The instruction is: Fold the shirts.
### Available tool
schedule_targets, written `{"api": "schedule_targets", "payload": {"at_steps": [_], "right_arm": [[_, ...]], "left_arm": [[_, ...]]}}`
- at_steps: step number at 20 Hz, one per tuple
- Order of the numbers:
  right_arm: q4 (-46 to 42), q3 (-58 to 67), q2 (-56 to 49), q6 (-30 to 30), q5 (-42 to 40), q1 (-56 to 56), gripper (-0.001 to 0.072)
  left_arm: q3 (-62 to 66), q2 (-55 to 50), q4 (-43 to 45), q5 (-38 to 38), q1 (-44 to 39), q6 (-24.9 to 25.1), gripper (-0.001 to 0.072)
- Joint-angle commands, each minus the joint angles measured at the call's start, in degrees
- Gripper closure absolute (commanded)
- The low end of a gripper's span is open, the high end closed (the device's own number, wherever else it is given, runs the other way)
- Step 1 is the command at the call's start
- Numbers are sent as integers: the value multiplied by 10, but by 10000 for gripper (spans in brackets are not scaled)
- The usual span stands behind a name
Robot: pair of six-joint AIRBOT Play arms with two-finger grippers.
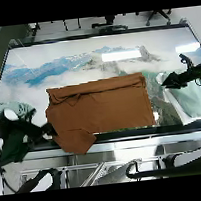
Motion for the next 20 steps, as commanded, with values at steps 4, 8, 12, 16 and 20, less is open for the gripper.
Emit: {"api": "schedule_targets", "payload": {"at_steps": [4,8,12,16,20], "right_arm": [[11,-48,2,0,-12,-3,327],[12,-68,2,0,-12,-3,327],[12,-76,2,0,-9,-3,327],[4,-120,3,5,19,-3,328],[-10,-211,26,13,14,2,328]], "left_arm": [[-178,75,-111,179,-10,31,98],[-164,18,-112,148,-25,49,99],[-103,-9,-113,126,-25,54,393],[-43,10,-112,123,-25,67,693],[3,36,-112,98,-25,80,693]]}}
